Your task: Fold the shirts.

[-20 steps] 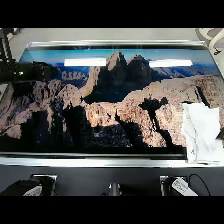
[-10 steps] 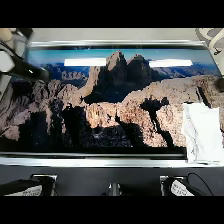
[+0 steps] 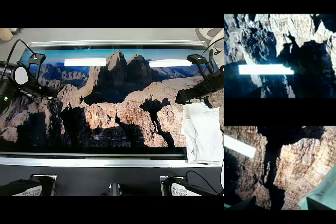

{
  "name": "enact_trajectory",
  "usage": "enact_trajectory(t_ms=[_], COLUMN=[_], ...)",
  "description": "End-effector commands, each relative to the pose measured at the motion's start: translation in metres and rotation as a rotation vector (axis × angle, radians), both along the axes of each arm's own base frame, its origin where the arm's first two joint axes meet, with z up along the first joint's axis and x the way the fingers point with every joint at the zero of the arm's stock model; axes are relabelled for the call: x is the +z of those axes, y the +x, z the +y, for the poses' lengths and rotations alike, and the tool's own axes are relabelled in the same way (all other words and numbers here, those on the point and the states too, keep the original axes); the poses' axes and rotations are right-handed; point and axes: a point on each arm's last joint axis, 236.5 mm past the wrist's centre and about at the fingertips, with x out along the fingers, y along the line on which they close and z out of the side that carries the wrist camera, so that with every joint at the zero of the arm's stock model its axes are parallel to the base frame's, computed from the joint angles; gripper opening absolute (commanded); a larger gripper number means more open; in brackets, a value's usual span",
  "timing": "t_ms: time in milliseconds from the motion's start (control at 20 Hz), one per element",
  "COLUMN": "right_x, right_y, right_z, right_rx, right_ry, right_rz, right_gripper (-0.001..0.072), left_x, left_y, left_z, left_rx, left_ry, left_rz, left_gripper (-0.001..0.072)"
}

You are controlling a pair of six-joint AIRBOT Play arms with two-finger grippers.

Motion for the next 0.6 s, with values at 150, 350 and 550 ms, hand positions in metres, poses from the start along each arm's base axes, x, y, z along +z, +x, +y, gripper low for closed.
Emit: enact_trajectory(t_ms=[150,350,550], right_x=[-0.0044,-0.0044,-0.0044], right_y=[-0.0067,-0.0067,-0.0067], right_z=[0.0066,0.0066,0.0066], right_rx=[0.017,0.017,0.017], right_ry=[0.011,0.011,0.011], right_rz=[0.042,0.042,0.042], right_gripper=[0.0705,0.0705,0.0705], left_x=[-0.0015,-0.0022,-0.0022], left_y=[0.0032,0.0033,0.0033], left_z=[-0.0018,-0.0019,-0.0019], left_rx=[0.010,0.010,0.010], left_ry=[-0.013,-0.012,-0.012], left_rz=[-0.020,-0.018,-0.018], left_gripper=[0.0517,0.0517,0.0517])
